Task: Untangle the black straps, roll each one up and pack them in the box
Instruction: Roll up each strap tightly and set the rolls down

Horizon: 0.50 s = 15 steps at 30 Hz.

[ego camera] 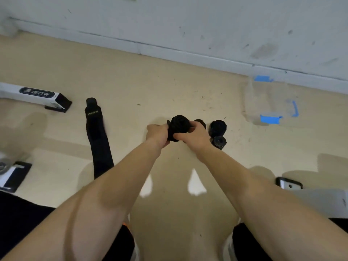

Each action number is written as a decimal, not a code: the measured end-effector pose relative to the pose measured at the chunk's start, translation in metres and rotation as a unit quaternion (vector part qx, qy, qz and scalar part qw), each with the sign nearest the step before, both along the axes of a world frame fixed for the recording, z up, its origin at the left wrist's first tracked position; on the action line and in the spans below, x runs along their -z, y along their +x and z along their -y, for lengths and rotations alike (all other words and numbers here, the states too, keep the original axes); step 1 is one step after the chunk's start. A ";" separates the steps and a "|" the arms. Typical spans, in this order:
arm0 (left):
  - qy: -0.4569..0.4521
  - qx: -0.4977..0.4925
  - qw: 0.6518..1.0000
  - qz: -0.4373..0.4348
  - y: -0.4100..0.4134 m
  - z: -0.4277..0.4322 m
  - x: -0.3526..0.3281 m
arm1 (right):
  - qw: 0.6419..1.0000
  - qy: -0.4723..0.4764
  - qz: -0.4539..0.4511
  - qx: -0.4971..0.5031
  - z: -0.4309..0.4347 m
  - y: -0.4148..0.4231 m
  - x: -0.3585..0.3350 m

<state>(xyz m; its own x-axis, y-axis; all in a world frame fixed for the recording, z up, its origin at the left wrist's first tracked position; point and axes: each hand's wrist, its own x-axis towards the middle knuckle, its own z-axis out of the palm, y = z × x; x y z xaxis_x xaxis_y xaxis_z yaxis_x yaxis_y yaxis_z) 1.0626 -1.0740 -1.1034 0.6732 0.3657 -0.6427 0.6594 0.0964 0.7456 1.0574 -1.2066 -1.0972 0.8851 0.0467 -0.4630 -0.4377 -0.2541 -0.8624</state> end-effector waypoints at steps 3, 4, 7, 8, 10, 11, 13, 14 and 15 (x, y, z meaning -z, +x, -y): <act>0.014 0.006 1.000 -0.018 0.014 0.000 0.032 | 1.000 0.002 -0.003 0.024 -0.007 0.009 0.031; 0.020 0.020 0.999 -0.028 0.018 0.000 0.045 | 0.999 0.007 -0.007 0.031 -0.009 0.012 0.041; 0.032 0.044 0.997 -0.049 0.033 -0.001 0.081 | 0.999 0.010 -0.018 0.042 -0.016 0.022 0.072; 0.027 0.046 0.997 -0.054 0.038 -0.001 0.093 | 0.999 0.008 -0.022 0.044 -0.018 0.025 0.082; 0.012 0.050 0.997 -0.064 0.048 0.000 0.111 | 0.998 0.000 -0.034 0.048 -0.021 0.033 0.097; 0.004 0.052 0.996 -0.067 0.052 0.000 0.118 | 0.998 -0.004 -0.043 0.049 -0.022 0.036 0.106; -0.010 0.052 0.996 -0.070 0.060 0.001 0.130 | 0.997 -0.014 -0.054 0.051 -0.024 0.041 0.120; -0.018 0.053 0.996 -0.071 0.064 0.000 0.136 | 0.997 -0.019 -0.056 0.052 -0.025 0.043 0.124; -0.027 0.055 0.996 -0.072 0.067 0.000 0.143 | 0.997 -0.021 -0.057 0.051 -0.027 0.044 0.128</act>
